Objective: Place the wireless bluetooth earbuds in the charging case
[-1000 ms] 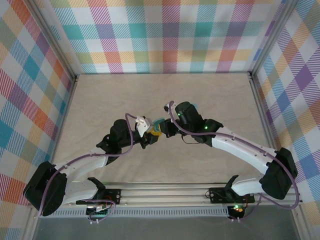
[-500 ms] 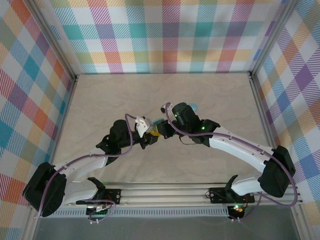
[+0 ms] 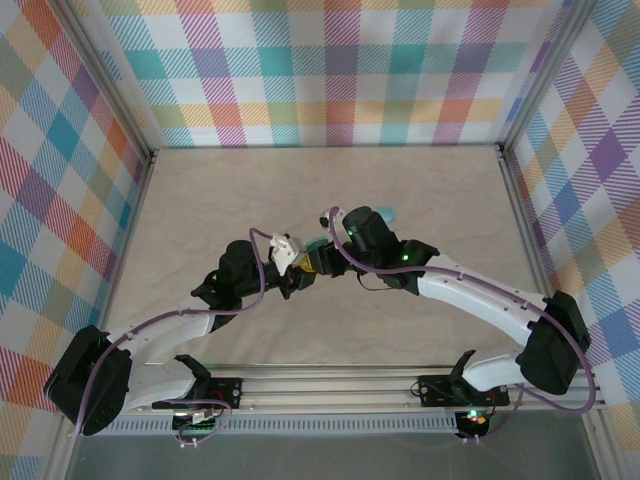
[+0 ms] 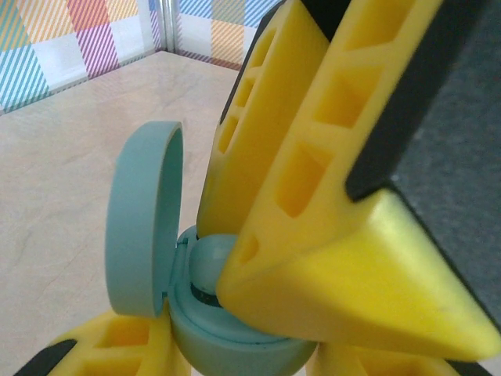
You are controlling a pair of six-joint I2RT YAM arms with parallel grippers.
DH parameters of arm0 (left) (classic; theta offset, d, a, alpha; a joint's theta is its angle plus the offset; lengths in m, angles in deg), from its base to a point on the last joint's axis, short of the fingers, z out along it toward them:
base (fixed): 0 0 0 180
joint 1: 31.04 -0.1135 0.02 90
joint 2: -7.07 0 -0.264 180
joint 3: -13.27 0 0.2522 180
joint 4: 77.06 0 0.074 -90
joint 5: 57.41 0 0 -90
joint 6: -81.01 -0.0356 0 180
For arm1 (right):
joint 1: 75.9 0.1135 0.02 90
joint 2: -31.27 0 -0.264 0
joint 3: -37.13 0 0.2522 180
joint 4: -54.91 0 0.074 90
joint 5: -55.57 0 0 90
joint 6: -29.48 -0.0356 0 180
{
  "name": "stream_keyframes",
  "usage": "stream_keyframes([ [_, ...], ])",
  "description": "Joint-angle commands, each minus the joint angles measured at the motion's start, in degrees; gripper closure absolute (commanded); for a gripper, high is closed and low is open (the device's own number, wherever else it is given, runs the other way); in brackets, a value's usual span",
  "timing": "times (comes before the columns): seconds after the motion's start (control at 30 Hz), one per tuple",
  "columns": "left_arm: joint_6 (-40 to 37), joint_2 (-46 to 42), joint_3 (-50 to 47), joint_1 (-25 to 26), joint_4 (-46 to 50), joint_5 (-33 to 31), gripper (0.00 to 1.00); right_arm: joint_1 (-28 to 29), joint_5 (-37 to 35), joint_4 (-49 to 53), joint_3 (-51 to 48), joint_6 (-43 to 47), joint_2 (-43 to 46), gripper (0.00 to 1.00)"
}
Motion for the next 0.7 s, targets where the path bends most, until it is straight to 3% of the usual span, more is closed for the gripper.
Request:
stream_keyframes([
  [0.0, 0.13, -1.61, 0.19, 0.88, -2.33, 0.22, 0.88, 0.30, -0.09, 0.46, 0.19, -0.27, 1.88, 0.67],
  [0.43, -0.04, -1.76, 0.36, 0.85, -1.98, 0.09, 0.88, 0.21, -2.02, 1.83, 2.03, -2.12, 6.25, 0.61],
  [0.67, -0.04, -3.00, 0.67, 0.88, -0.50, 0.30, 0.88, -2.08, -5.56, 6.42, 6.55, 2.24, 9.24, 0.55],
])
